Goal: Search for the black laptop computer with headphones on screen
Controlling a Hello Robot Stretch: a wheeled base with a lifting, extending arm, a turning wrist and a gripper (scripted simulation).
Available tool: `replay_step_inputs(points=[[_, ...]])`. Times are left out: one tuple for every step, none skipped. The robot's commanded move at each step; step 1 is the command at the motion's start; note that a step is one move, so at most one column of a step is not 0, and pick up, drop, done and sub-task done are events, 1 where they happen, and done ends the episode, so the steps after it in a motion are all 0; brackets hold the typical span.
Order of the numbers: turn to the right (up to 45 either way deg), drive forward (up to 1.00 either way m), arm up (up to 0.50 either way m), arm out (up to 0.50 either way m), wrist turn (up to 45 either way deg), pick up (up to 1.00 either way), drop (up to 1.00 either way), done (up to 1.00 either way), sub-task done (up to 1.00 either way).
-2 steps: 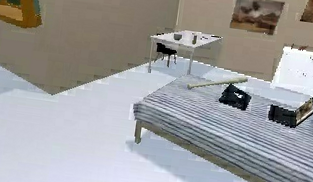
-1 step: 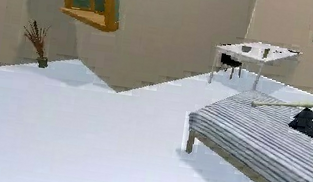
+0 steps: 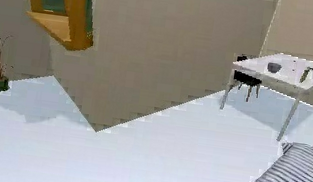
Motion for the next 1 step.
replay_step_inputs(points=[[0.0,0.85,0.00,0.00,0.0,0.00,0.00,0.00,0.00]])
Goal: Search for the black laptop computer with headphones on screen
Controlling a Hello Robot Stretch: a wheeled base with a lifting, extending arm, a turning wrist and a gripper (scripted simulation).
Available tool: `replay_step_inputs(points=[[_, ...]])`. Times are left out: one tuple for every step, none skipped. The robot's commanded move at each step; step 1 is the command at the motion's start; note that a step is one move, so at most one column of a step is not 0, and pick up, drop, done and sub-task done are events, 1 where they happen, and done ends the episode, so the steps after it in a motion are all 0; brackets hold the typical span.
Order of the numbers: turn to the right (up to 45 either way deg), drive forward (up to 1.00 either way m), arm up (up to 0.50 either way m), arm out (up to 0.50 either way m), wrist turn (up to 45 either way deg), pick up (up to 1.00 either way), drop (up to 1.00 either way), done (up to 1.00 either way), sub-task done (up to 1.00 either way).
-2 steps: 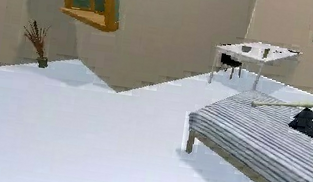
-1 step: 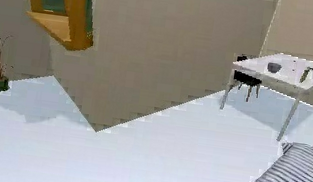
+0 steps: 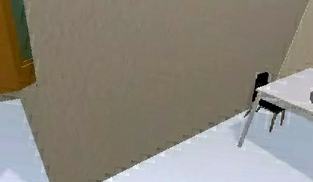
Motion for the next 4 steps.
replay_step_inputs(points=[[45.0,0.00,0.00,0.00,0.0,0.00,0.00,0.00,0.00],[6.0,0.00,0.00,0.00,0.0,0.00,0.00,0.00,0.00],[0.0,1.00,0.00,0.00,0.0,0.00,0.00,0.00,0.00],[6.0,0.00,0.00,0.00,0.0,0.00,0.00,0.00,0.00]])
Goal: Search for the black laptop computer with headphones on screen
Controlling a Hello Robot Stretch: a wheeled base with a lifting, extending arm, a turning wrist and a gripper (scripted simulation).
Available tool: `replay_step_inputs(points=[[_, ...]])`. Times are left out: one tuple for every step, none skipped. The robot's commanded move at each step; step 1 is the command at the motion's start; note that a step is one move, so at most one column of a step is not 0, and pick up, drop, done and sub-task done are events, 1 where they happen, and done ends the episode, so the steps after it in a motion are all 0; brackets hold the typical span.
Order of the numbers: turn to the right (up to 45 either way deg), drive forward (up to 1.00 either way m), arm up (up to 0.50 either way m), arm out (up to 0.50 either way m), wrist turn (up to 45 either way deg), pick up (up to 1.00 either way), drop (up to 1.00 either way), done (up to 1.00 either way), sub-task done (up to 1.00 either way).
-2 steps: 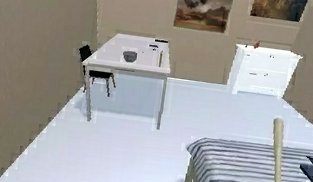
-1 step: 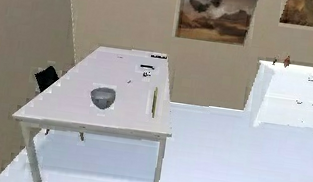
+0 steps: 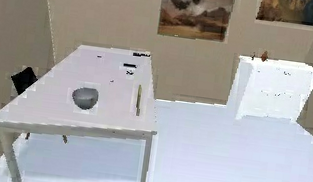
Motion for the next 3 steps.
replay_step_inputs(points=[[0.0,0.35,0.00,0.00,0.0,0.00,0.00,0.00,0.00],[33.0,0.00,0.00,0.00,0.0,0.00,0.00,0.00,0.00],[0.0,0.35,0.00,0.00,0.0,0.00,0.00,0.00,0.00]])
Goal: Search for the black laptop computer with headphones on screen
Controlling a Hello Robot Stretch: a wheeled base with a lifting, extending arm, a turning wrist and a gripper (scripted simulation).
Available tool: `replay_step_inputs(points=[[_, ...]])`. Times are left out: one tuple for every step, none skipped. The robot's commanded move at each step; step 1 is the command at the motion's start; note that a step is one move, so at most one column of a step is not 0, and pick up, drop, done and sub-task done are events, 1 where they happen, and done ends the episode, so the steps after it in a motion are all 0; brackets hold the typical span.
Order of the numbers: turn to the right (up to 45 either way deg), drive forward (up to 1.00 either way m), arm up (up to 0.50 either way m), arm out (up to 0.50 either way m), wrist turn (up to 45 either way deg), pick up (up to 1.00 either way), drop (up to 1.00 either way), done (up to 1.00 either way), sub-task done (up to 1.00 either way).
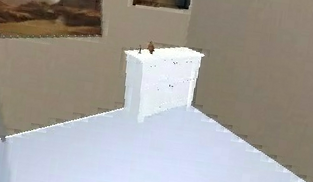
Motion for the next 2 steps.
replay_step_inputs(points=[[45.0,0.00,0.00,0.00,0.0,0.00,0.00,0.00,0.00],[6.0,0.00,0.00,0.00,0.0,0.00,0.00,0.00,0.00]])
